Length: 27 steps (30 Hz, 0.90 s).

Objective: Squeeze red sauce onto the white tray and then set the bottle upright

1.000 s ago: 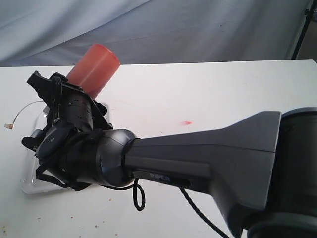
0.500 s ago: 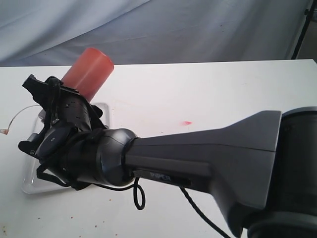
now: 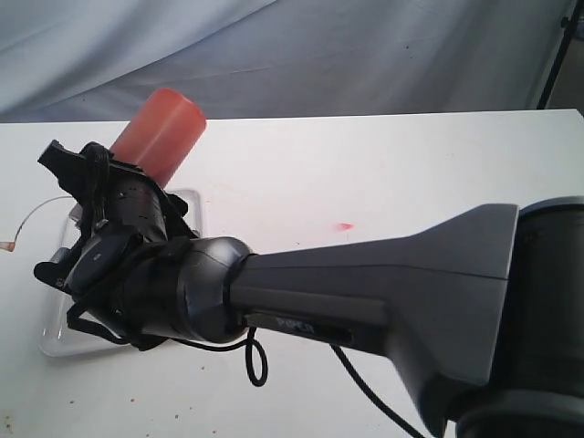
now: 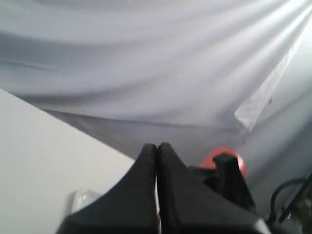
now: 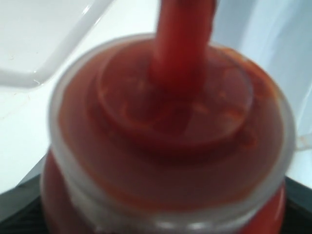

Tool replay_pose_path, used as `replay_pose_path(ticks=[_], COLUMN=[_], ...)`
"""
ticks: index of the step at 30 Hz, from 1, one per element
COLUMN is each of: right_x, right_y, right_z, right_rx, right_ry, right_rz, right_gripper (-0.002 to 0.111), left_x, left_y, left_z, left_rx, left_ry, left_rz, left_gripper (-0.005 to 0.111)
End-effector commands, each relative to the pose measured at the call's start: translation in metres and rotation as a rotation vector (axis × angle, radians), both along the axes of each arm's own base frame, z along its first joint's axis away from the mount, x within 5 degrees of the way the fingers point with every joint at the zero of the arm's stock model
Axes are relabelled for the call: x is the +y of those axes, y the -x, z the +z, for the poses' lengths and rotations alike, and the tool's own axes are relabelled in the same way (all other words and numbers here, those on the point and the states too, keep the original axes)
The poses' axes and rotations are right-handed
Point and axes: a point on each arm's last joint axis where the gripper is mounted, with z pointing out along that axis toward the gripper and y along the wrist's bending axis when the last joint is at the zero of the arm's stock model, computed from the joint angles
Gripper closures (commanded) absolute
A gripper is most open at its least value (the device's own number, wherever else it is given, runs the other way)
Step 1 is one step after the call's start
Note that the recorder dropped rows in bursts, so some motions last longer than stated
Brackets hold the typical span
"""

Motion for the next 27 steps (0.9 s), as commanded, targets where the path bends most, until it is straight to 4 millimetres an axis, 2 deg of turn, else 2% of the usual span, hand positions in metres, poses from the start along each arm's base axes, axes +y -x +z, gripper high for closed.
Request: replay_pose_path(ticks=[1,4,6,7,8,9,10,12,13,14,16,17,18,19,20,21,22,25,27], right_x=[-0.001,-0.001,-0.001,-0.001,-0.001,-0.001,-0.002,0.000,0.001,0.004,0.009,0.012,0.015,0.015,0.017,0.017,0.017,0.017,0.017], right_y=[-0.003,-0.003,-0.003,-0.003,-0.003,-0.001,-0.002,0.006,0.009,0.014,0.023,0.028,0.033,0.033,0.036,0.036,0.037,0.037,0.037], right_z=[0.017,0.017,0.017,0.017,0.017,0.018,0.019,0.020,0.021,0.021,0.021,0.021,0.021,0.021,0.021,0.021,0.021,0.021,0.021], right_rx=[-0.071,-0.079,-0.081,-0.087,-0.090,-0.105,-0.119,-0.152,-0.158,-0.163,-0.174,-0.176,-0.177,-0.177,-0.176,-0.176,-0.177,-0.177,-0.177], right_ry=[-0.003,0.021,0.032,0.041,0.044,0.057,0.074,0.118,0.120,0.123,0.148,0.151,0.150,0.150,0.149,0.149,0.149,0.149,0.149], right_rz=[-0.010,-0.002,0.007,0.004,0.000,-0.010,-0.021,-0.028,-0.030,-0.026,0.004,0.016,0.026,0.028,0.036,0.036,0.038,0.038,0.038], right_gripper=[0.108,0.108,0.108,0.108,0.108,0.108,0.108,0.108,0.108,0.108,0.108,0.108,0.108,0.108,0.108,0.108,0.108,0.108,0.108], left_x=[0.012,0.016,0.015,0.014,0.013,0.012,0.011,0.008,0.007,0.004,-0.005,-0.010,-0.016,-0.018,-0.023,-0.024,-0.030,-0.038,-0.041], left_y=[0.004,0.010,0.020,0.025,0.027,0.024,0.020,-0.010,-0.020,-0.047,-0.090,-0.111,-0.142,-0.156,-0.188,-0.199,-0.222,-0.251,-0.262], left_z=[0.012,0.033,0.065,0.090,0.106,0.136,0.153,0.202,0.214,0.221,0.232,0.227,0.224,0.221,0.216,0.213,0.209,0.188,0.173], left_rx=[-0.157,-0.260,-0.365,-0.418,-0.440,-0.459,-0.462,-0.389,-0.360,-0.263,-0.062,0.057,0.237,0.316,0.473,0.525,0.622,0.762,0.783], left_ry=[0.116,0.141,0.106,0.059,0.021,-0.083,-0.151,-0.385,-0.427,-0.443,-0.473,-0.490,-0.559,-0.582,-0.578,-0.573,-0.551,-0.572,-0.621], left_rz=[0.116,0.146,0.147,0.147,0.152,0.169,0.184,0.217,0.210,0.153,-0.002,-0.084,-0.208,-0.260,-0.379,-0.421,-0.530,-0.725,-0.820], left_gripper=[0.107,0.107,0.107,0.107,0.107,0.107,0.107,0.107,0.107,0.107,0.107,0.107,0.107,0.107,0.107,0.107,0.107,0.102,0.086])
